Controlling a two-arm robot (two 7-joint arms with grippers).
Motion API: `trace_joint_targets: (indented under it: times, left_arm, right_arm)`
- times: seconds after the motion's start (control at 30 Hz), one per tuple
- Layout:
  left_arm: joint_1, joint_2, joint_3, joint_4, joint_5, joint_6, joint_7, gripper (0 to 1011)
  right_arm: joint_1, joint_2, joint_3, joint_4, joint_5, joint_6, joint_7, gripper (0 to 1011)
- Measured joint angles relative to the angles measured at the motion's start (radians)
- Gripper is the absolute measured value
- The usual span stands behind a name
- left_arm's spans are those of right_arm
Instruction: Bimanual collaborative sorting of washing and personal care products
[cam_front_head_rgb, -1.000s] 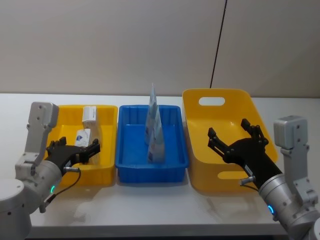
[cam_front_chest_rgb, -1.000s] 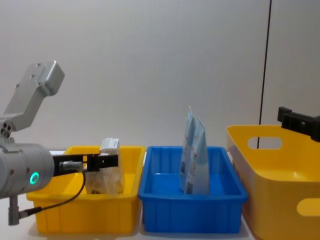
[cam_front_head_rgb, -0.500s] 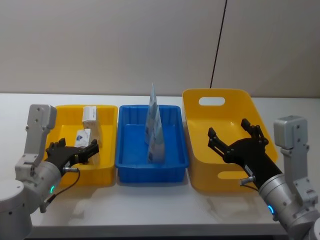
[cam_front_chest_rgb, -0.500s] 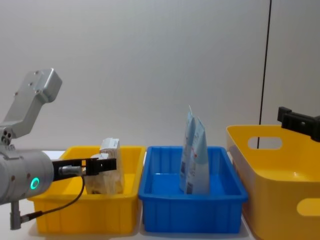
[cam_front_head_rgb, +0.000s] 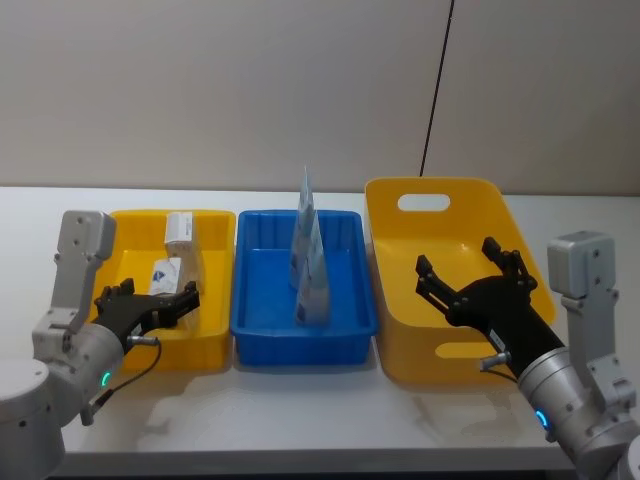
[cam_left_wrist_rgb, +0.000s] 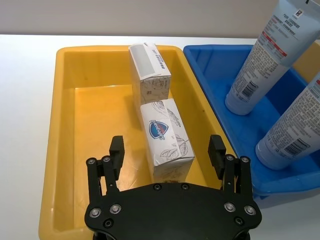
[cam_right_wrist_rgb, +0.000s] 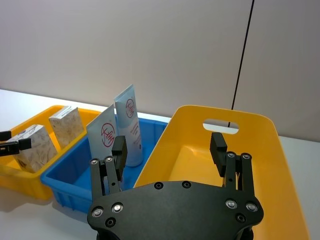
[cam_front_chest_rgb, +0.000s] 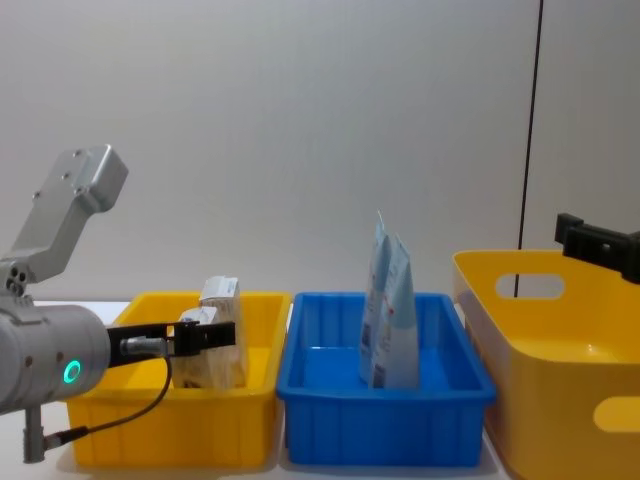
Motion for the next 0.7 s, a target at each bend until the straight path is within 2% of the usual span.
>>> trace_joint_targets:
  times: [0.53, 0.7]
  left_arm:
    - [-0.012, -0.009, -0.002, 0.019, 0.012, -0.003, -0.014, 1000]
    - [-0.013, -0.011, -0.003, 0.021, 0.014, -0.003, -0.015, 882]
  right_arm:
    - [0.0, 0.0, 0.0, 0.0, 0.0, 0.0, 0.0, 1000]
    - [0.0, 0.0, 0.0, 0.0, 0.0, 0.0, 0.0, 1000]
